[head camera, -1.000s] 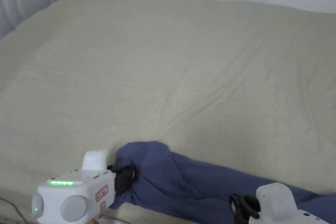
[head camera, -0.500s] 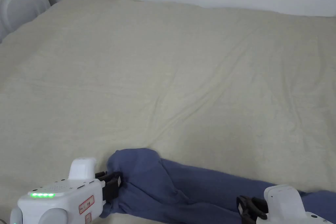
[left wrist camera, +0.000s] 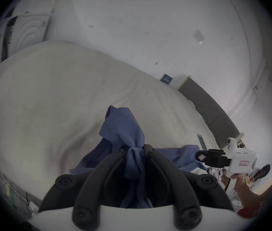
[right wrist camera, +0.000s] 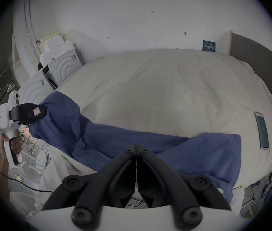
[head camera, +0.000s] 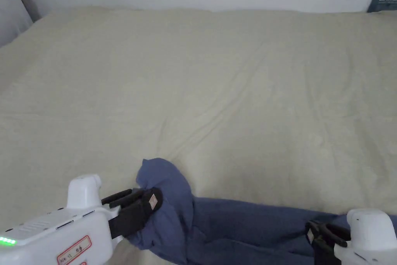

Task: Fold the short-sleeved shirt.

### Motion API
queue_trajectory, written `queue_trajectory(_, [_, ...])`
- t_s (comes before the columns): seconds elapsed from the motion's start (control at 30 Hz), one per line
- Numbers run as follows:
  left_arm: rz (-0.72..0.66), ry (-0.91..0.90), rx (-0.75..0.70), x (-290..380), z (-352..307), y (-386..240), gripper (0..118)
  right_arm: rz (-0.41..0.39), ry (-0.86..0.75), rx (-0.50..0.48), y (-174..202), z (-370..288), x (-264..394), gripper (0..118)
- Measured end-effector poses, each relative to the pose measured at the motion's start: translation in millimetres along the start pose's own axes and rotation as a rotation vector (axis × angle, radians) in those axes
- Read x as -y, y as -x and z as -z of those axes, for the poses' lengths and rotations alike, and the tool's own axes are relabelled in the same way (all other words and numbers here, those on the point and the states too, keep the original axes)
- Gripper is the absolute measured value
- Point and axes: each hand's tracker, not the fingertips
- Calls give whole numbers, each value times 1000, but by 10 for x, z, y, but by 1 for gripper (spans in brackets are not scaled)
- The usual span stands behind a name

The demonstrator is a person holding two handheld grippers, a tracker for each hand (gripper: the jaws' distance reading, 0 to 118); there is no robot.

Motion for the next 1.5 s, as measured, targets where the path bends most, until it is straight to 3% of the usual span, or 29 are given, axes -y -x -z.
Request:
queue_trajectory(0.1, [87,18,10,-3,222,-384,15,10,-25,31,-145,-107,-3,4])
queue_trajectory(0.13, [56,31,25,-3,316,-485,15,15,-31,41,-197,-142,-2,4])
queue_trajectory(0.27, [123,161,151,127,884,-935,15,44,-49,68,-407,-245,15,4])
queue_trajectory(0.43, [175,308,215,443,1496,-1395,15,130,-70,101,-656,-336,81,4])
queue_trajectory(0.57, [269,366,148,633,1812,-1593,18,170,-75,111,-804,-363,146,4])
queue_trajectory(0.63, [272,383,124,655,1902,-1595,33,177,-75,118,-838,-370,167,4])
queue_trajectory(0.67, [267,404,132,669,1950,-1606,51,180,-76,121,-855,-374,179,4])
queue_trajectory(0.7, [240,418,157,669,1962,-1592,83,184,-74,121,-867,-376,186,4])
queue_trajectory(0.73, [207,428,215,666,1981,-1577,101,189,-73,120,-880,-377,195,4])
queue_trajectory(0.83, [183,444,228,640,2007,-1669,108,199,-70,122,-893,-370,212,4])
queue_trajectory(1.03, [285,267,196,230,1546,-1685,100,203,-67,124,-908,-393,257,4])
queue_trajectory(1.07, [258,249,178,158,1472,-1641,88,205,-67,126,-908,-394,260,4])
queue_trajectory(1.13, [212,184,162,32,1307,-1483,45,213,-71,125,-911,-405,269,4])
queue_trajectory(1.17, [204,167,124,-18,1230,-1408,30,221,-75,121,-912,-413,273,4])
queue_trajectory(1.2, [208,148,87,-78,1149,-1335,17,228,-78,116,-913,-420,274,4])
queue_trajectory(1.27, [239,153,20,40,1266,-1421,3,234,-83,111,-914,-430,271,4])
queue_trajectory(1.5, [190,175,-16,340,1233,-873,0,211,-91,108,-871,-443,255,4])
